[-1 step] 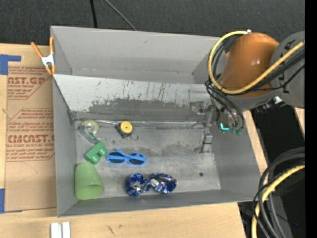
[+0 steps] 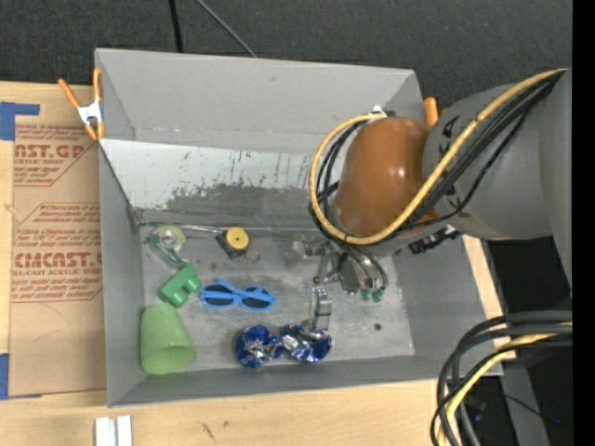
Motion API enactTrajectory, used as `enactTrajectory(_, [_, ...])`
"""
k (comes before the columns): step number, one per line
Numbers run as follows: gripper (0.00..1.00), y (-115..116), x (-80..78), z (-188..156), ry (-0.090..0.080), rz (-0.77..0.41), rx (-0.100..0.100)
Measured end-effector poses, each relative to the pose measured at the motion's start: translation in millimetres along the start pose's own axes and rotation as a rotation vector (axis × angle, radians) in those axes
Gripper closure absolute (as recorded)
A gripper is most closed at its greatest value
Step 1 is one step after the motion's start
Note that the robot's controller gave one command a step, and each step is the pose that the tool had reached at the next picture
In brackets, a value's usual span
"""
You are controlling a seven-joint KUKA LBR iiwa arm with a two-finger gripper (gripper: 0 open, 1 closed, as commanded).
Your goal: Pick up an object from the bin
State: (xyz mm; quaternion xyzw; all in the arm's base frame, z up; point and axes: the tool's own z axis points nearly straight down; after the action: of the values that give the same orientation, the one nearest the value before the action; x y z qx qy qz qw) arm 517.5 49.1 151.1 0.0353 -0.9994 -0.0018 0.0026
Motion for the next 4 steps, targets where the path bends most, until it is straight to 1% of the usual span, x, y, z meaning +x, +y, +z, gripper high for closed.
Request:
enactTrajectory(1, [0.0, -12, 33.0, 79, -0.014, -0.289, 0.005])
enactTrajectory(2, [1.0, -12, 32.3, 78, -0.018, -0.288, 0.004])
enactTrajectory(3, [1.0, -19, 19.6, 58, -0.007, -0.558, 0.005])
enactTrajectory(4, [0.0, -19, 19.2, 58, -0.009, -0.557, 0.005])
